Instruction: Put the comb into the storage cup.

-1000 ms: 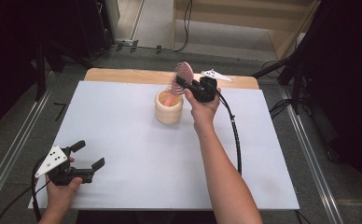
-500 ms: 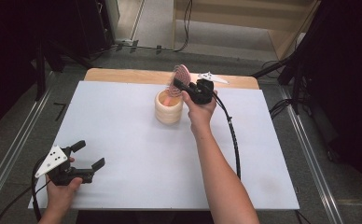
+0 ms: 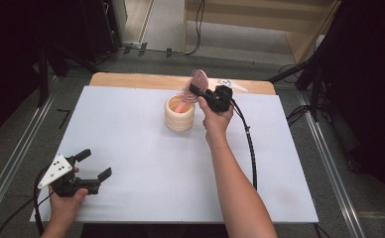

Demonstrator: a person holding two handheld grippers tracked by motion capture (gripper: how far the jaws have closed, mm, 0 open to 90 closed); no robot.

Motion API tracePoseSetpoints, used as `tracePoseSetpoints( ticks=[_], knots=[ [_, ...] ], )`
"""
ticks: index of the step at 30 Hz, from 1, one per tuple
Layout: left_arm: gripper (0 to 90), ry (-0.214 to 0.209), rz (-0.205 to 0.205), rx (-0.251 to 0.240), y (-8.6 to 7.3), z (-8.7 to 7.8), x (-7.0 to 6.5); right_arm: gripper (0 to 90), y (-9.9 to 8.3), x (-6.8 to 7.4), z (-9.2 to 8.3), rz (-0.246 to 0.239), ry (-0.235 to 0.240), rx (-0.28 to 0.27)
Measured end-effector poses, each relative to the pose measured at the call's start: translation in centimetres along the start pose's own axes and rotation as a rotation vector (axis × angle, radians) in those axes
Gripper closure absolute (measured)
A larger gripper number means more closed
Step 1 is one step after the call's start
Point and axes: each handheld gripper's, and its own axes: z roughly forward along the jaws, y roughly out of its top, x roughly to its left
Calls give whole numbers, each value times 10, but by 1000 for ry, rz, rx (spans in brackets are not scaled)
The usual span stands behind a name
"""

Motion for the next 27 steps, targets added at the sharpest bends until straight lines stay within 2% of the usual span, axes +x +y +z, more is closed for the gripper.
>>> tracePoseSetpoints(
  ticks=[4,5,8,10,12,15,17,18,20,23,27],
  knots=[
    [2,-1,1,-1,0,0,0,579,1,-2,-2,-16,-14,16],
    [2,-1,1,0,0,0,0,526,1,-2,-3,-15,-14,16],
    [2,-2,1,-1,0,0,0,445,4,-2,-5,-18,-14,17],
    [2,-1,1,0,0,0,0,355,5,-1,-7,-27,-21,17],
    [2,-1,0,0,0,0,0,205,7,0,-8,-46,-30,26],
    [2,-2,1,0,0,0,0,72,8,2,-11,-66,-46,41],
    [2,-2,2,0,0,0,0,68,9,2,-14,-84,-72,43],
    [2,-2,2,0,0,0,0,30,9,2,-15,-86,-76,46],
    [2,-2,2,0,0,0,0,0,9,1,-18,-93,-52,47],
    [2,-2,3,1,0,0,0,0,9,2,-22,-104,-53,56],
    [2,-1,3,1,0,0,0,0,9,5,-26,-144,-48,69]
  ],
)
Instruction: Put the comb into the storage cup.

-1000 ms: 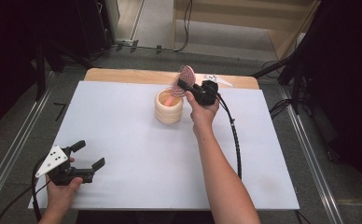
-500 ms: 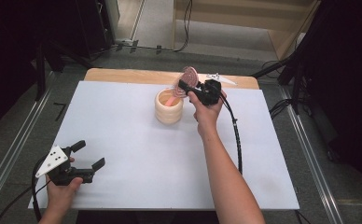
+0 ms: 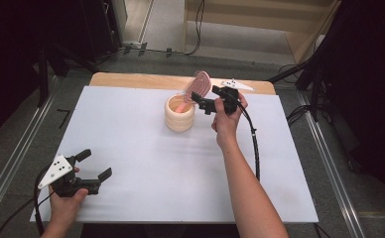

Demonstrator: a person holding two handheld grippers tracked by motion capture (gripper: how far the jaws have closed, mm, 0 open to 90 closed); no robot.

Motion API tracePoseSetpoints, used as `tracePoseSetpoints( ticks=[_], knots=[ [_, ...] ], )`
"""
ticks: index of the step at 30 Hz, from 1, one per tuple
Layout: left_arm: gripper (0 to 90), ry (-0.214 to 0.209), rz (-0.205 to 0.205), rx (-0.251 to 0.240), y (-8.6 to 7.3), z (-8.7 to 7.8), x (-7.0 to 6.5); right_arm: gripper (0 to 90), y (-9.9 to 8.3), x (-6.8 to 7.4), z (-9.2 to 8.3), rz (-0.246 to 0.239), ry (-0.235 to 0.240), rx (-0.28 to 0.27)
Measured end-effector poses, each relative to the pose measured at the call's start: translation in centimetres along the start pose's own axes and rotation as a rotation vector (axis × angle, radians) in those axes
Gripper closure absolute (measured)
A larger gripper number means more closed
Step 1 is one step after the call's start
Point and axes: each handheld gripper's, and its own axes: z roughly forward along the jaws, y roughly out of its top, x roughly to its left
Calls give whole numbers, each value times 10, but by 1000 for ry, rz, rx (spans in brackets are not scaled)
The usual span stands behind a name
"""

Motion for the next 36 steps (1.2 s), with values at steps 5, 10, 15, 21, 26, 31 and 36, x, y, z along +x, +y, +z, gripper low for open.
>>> tracePoseSetpoints(
  ticks=[5,10,15,21,26,31,36],
  knots=[
    [2,0,1,0,0,0,0,0,1,5,-7,-48,-8,-1],
    [2,-1,1,-1,0,0,0,0,1,5,-13,-71,-10,2],
    [2,-1,0,-1,0,0,0,0,0,4,-22,-84,-15,-2],
    [2,1,0,0,0,0,0,0,-5,1,-32,-99,-16,3],
    [2,1,0,-1,0,0,0,0,-9,-1,-42,-107,-20,2],
    [2,1,0,-2,0,0,0,0,-12,-2,-51,-123,-28,1],
    [2,1,-1,-2,0,0,0,0,-16,-4,-60,-125,-32,-3]
  ],
)
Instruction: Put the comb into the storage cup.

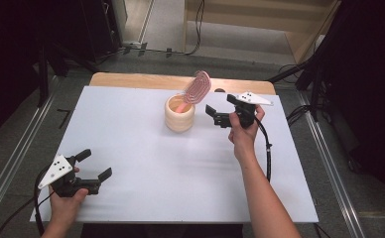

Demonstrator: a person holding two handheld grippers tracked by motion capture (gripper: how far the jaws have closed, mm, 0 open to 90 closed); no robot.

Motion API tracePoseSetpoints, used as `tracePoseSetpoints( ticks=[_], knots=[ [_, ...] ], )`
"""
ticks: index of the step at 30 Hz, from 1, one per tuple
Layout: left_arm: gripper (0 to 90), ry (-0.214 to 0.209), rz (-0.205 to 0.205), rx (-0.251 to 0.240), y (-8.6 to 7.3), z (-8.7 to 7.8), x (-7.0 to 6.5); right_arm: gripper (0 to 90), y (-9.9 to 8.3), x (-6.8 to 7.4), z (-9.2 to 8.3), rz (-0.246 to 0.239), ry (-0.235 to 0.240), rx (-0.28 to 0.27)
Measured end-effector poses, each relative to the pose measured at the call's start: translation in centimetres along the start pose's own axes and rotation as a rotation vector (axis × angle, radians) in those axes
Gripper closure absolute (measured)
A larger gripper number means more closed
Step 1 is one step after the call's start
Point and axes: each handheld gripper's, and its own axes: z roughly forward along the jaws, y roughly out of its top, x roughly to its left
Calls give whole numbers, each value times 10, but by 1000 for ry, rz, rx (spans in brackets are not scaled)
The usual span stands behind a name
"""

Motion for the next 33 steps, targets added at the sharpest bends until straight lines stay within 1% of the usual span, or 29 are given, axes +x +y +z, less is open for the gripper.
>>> tracePoseSetpoints(
  ticks=[3,8,13,17,25,29,32,33],
  knots=[
    [2,1,0,0,0,0,0,0,-2,0,-4,-1,6,5],
    [2,1,1,0,0,0,0,0,-7,1,-11,-20,2,11],
    [2,1,1,0,0,0,0,0,-12,1,-18,-30,8,12],
    [2,2,3,2,0,0,0,0,-15,2,-24,-45,3,13],
    [2,3,3,1,0,0,-1,0,-23,2,-36,-53,-5,19],
    [2,4,4,3,0,0,-1,0,-29,3,-42,-71,-25,28],
    [2,5,4,3,0,0,-1,0,-31,3,-47,-71,-21,27],
    [2,5,4,3,0,0,-1,0,-32,3,-48,-77,-20,26]
  ],
)
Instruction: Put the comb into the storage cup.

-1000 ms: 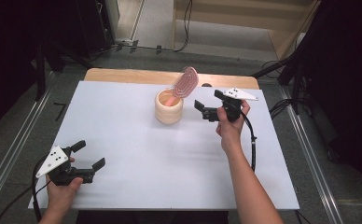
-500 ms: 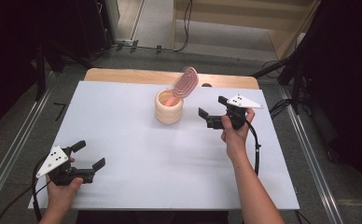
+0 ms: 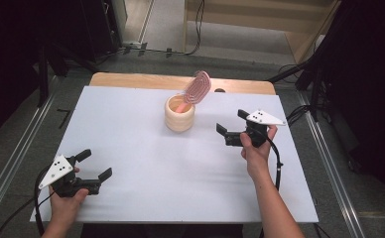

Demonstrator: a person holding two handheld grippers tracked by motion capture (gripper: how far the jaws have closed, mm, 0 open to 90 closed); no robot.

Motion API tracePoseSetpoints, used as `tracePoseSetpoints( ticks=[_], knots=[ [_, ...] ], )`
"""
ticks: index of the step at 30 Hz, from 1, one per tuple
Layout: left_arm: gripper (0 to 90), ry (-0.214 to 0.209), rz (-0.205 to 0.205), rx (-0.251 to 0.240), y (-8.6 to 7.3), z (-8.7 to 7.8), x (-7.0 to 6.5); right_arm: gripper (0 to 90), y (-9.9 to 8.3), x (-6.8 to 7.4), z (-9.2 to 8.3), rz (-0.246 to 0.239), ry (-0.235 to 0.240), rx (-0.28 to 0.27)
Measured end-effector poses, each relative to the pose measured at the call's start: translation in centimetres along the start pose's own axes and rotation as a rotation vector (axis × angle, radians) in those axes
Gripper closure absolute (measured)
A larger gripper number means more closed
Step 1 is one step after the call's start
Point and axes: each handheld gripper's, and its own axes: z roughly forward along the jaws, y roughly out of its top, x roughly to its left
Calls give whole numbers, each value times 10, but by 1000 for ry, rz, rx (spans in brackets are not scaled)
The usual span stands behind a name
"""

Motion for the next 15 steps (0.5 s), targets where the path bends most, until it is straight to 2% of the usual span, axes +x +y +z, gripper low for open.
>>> tracePoseSetpoints(
  ticks=[11,15],
  knots=[
    [2,1,1,1,0,0,0,0,-8,4,-15,-32,-3,1],
    [2,1,2,1,0,0,0,0,-14,4,-21,-28,-8,9]
  ],
)
